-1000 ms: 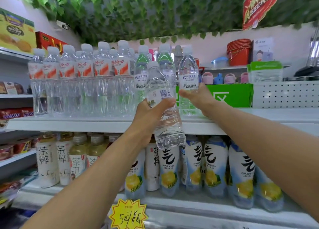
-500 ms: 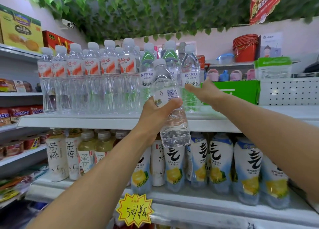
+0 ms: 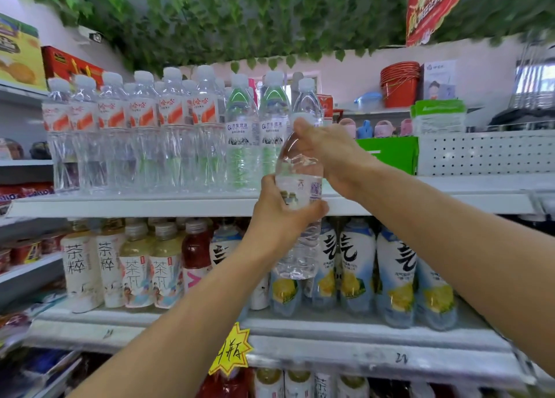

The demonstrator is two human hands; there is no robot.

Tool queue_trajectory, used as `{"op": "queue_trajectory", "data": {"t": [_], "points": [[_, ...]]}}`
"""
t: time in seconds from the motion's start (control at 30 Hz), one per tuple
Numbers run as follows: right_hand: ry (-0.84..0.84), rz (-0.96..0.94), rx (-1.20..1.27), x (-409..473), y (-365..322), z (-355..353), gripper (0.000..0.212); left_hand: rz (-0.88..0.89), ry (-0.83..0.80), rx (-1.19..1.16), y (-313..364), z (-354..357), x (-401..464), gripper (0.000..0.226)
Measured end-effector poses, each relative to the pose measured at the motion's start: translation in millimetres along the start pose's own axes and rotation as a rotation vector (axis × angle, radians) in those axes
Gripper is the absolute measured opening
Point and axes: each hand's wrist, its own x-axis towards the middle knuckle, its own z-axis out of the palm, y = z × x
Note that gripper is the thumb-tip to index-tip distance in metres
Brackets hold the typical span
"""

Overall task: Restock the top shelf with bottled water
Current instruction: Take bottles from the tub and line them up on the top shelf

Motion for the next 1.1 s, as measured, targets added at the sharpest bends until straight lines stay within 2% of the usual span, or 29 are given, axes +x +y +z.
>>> {"op": "queue_trajectory", "data": {"t": [0.13, 0.23, 0.33, 0.4, 0.6, 0.7, 0.77, 0.83, 1.0, 1.1], "points": [[0.044, -0.02, 0.119, -6, 4, 4, 0.041, -0.062, -0.059, -0.049, -4, -4, -9, 0.056], [0.067, 0.025, 0.324, -4, 7, -4, 0.038, -0.12, -0.21, -0.065, -14, -14, -13, 0.051], [0.009, 0.064, 0.506, -3, 10, -12, 0.04, -0.186, -0.409, -0.282, -28, -24, -16, 0.06], [-0.031, 0.074, 0.602, -5, 11, -14, 0.04, -0.181, -0.468, -0.376, -33, -26, -18, 0.065], [-0.081, 0.019, 0.585, -9, 7, -18, 0.045, -0.066, -0.308, -0.146, -23, -13, -30, 0.056], [-0.021, -0.011, 0.348, -8, 2, -17, 0.046, -0.023, -0.12, -0.055, -19, -4, -30, 0.051], [0.0, -0.054, 0.155, -8, -2, -13, 0.045, 0.028, 0.029, 0.038, -20, 1, -29, 0.058], [0.015, -0.112, 0.062, -9, -6, -9, 0.042, 0.079, 0.115, 0.129, -22, 5, -30, 0.066], [0.042, -0.171, 0.019, -9, -11, -8, 0.039, 0.097, 0.139, 0.158, -23, 5, -32, 0.071], [0.001, -0.09, 0.103, -5, -12, -12, 0.039, -0.041, -0.051, -0.12, -16, 0, -36, 0.055]]}}
